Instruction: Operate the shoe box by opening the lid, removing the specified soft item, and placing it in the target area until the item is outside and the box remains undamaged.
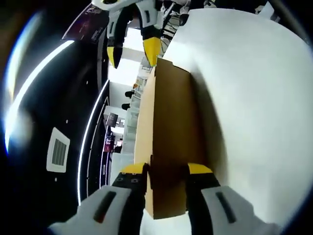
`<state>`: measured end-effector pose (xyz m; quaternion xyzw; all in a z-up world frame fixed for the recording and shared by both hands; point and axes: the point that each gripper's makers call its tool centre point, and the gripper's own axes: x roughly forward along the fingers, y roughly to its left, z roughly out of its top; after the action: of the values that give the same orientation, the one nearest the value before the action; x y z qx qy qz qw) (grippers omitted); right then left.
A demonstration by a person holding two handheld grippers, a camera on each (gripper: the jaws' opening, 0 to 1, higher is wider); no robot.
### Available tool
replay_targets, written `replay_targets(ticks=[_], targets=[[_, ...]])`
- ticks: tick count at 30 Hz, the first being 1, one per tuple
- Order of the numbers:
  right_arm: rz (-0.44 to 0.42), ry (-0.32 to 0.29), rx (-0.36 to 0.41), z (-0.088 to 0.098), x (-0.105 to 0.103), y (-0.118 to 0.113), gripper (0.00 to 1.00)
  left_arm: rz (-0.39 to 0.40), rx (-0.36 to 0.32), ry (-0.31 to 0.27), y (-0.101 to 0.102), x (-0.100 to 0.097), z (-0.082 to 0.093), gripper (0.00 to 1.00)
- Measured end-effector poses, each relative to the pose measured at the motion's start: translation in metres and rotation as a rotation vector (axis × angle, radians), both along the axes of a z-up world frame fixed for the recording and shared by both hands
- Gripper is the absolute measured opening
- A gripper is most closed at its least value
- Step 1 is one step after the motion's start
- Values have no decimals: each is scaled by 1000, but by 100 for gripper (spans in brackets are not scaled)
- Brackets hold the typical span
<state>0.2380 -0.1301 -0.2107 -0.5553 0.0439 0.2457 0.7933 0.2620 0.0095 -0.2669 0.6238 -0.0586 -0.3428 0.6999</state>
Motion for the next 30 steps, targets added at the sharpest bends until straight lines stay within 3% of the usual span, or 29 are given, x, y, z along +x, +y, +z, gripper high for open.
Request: replay_targets(ticks=[2, 13, 17, 22, 30], targets=[[-2, -21, -56, -4, 0, 2, 52, 2, -7, 1, 0, 0, 0, 30], [-5, -45, -158, -31, -1, 14, 52, 4, -23, 11, 0, 1, 1, 30], [-30, -57, -145, -35, 3, 11, 54, 5, -25, 14, -1, 1, 0, 30], [-54, -93, -197, -39, 10, 6, 53, 8, -32, 26, -1, 1, 1, 30], [-83, -115, -205, -40, 16, 6, 52, 4, -39, 25, -1, 0, 0, 30]])
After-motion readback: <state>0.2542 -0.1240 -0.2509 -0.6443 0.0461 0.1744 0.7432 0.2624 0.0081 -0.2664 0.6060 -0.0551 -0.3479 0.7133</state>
